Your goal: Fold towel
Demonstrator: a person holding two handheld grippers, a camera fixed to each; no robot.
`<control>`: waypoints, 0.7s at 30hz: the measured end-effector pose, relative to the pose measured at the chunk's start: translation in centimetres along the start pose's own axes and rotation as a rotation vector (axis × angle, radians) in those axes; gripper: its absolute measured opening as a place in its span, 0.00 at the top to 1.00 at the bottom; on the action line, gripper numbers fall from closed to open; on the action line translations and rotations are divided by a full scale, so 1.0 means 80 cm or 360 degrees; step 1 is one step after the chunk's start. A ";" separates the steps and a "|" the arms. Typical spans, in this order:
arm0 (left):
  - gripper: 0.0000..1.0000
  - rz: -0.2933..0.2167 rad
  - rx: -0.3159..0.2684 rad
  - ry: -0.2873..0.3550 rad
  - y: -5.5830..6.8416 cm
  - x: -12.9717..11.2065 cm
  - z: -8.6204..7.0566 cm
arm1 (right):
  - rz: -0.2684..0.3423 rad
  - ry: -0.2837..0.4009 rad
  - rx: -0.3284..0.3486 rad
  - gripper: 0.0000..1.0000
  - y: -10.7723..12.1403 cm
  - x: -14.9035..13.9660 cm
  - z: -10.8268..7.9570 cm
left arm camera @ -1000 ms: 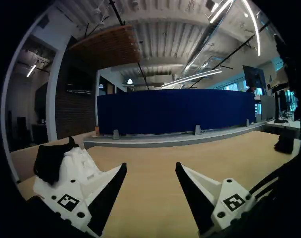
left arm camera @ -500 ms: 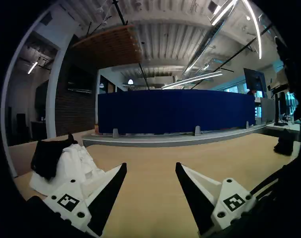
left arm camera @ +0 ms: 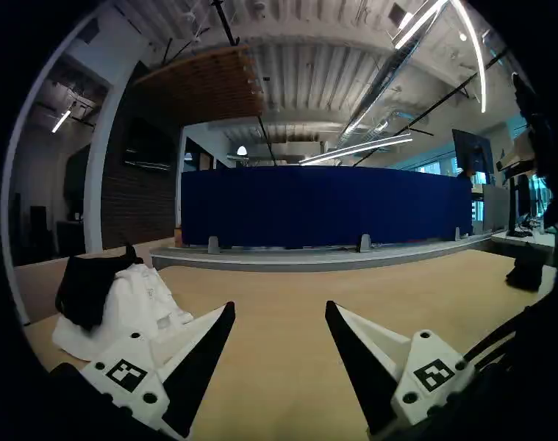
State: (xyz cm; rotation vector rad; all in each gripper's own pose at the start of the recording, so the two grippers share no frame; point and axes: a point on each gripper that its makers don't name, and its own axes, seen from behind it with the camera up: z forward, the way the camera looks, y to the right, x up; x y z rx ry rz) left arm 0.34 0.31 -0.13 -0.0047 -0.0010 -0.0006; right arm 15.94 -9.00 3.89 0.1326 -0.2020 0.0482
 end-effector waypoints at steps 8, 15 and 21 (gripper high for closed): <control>0.09 -0.0001 0.0001 0.0001 0.000 -0.002 -0.001 | 0.0037 0.0040 0.0003 0.00 0.012 0.013 -0.020; 0.08 0.0000 0.0001 0.0001 0.000 -0.001 0.000 | 0.0012 0.0103 -0.0051 0.00 0.050 0.030 -0.046; 0.09 0.0000 0.0001 0.0001 0.000 -0.001 0.000 | -0.0013 0.0191 -0.0139 0.00 0.096 0.038 -0.062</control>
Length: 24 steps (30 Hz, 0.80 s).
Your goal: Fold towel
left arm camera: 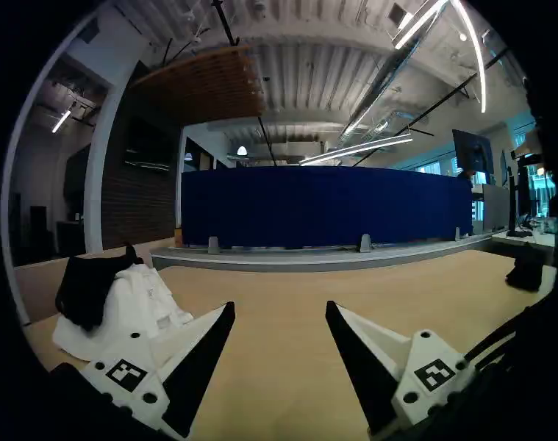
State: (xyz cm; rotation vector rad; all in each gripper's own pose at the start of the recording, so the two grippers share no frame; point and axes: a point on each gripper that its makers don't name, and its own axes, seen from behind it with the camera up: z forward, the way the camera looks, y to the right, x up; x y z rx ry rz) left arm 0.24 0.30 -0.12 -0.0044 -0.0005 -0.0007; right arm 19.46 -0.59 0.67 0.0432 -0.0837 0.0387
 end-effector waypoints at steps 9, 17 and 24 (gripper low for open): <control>0.09 0.0000 0.0000 0.0000 0.000 0.000 0.000 | -0.0037 0.0058 -0.0040 0.00 0.031 -0.041 -0.002; 0.09 0.0000 0.0000 0.0000 0.000 0.000 0.000 | 0.0007 0.0054 -0.0051 0.00 0.042 -0.110 0.000; 0.08 0.0000 0.0000 0.0000 0.001 0.000 0.000 | 0.0083 0.0074 -0.0073 0.00 0.048 -0.168 0.004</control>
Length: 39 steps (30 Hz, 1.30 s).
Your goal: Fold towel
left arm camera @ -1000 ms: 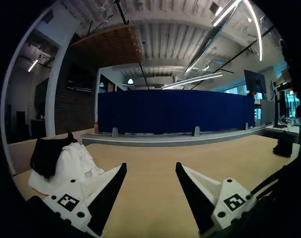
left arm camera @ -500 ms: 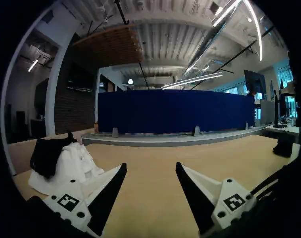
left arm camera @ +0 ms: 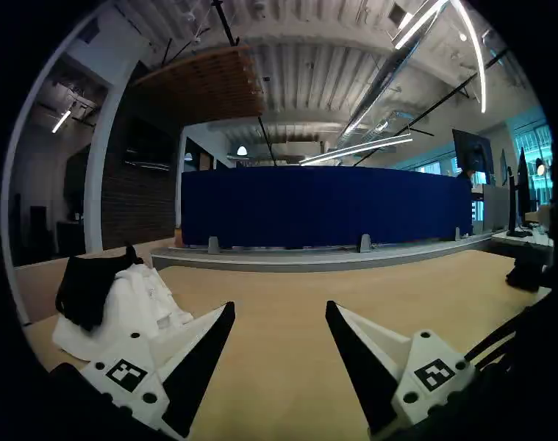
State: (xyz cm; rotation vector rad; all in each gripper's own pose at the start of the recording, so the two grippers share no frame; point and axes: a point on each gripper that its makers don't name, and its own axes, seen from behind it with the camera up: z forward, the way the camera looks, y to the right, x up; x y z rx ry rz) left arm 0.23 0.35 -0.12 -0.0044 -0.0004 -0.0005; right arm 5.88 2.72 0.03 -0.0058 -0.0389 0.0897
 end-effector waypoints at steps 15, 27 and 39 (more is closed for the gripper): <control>0.08 0.0000 0.0000 0.0000 -0.001 0.000 0.000 | -0.0110 0.0017 -0.0017 0.00 -0.004 -0.060 0.013; 0.08 0.0000 0.0000 0.0000 0.000 0.000 0.000 | -0.0122 0.0025 -0.0013 0.00 -0.009 -0.074 0.009; 0.08 0.0000 0.0000 0.0000 0.000 0.000 -0.001 | -0.0141 0.0053 -0.0012 0.00 -0.021 -0.076 0.004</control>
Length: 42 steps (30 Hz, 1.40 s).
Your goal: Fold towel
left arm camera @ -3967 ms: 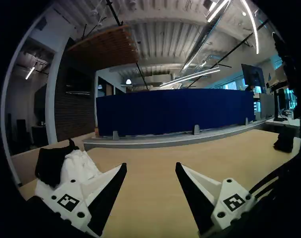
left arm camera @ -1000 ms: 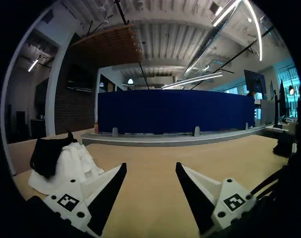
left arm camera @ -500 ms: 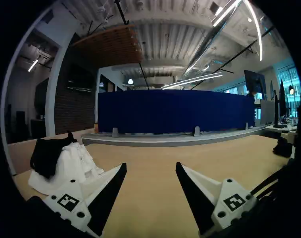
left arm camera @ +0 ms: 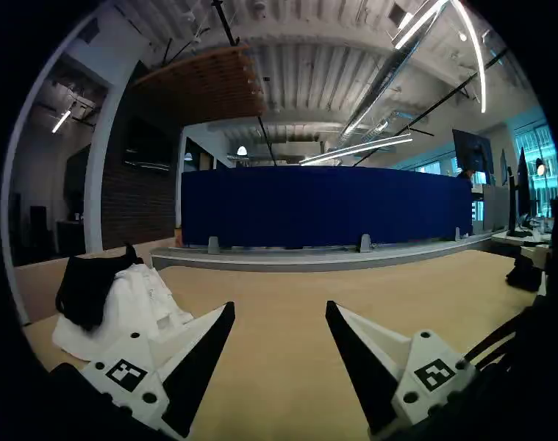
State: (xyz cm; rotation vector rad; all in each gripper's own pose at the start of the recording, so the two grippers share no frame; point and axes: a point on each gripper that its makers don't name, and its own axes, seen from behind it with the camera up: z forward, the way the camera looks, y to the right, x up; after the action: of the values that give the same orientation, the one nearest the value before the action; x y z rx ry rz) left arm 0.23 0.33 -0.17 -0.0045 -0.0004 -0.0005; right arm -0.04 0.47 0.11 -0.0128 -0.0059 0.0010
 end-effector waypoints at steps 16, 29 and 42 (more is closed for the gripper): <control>0.08 0.0000 0.0000 0.0000 -0.001 0.000 0.000 | -0.0002 0.0008 0.0012 0.00 -0.003 0.002 0.000; 0.06 0.0000 0.0000 0.0000 0.000 0.000 0.000 | -0.0001 0.0009 0.0012 0.00 -0.003 0.002 0.002; 0.07 0.0000 0.0000 0.0000 0.000 0.000 0.000 | -0.0001 0.0009 0.0012 0.00 -0.003 0.001 0.002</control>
State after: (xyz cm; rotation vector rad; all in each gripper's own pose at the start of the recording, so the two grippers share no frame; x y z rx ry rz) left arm 0.21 0.32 -0.16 -0.0045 -0.0003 -0.0005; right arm 0.06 0.22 0.24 -0.0053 -0.0003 0.0001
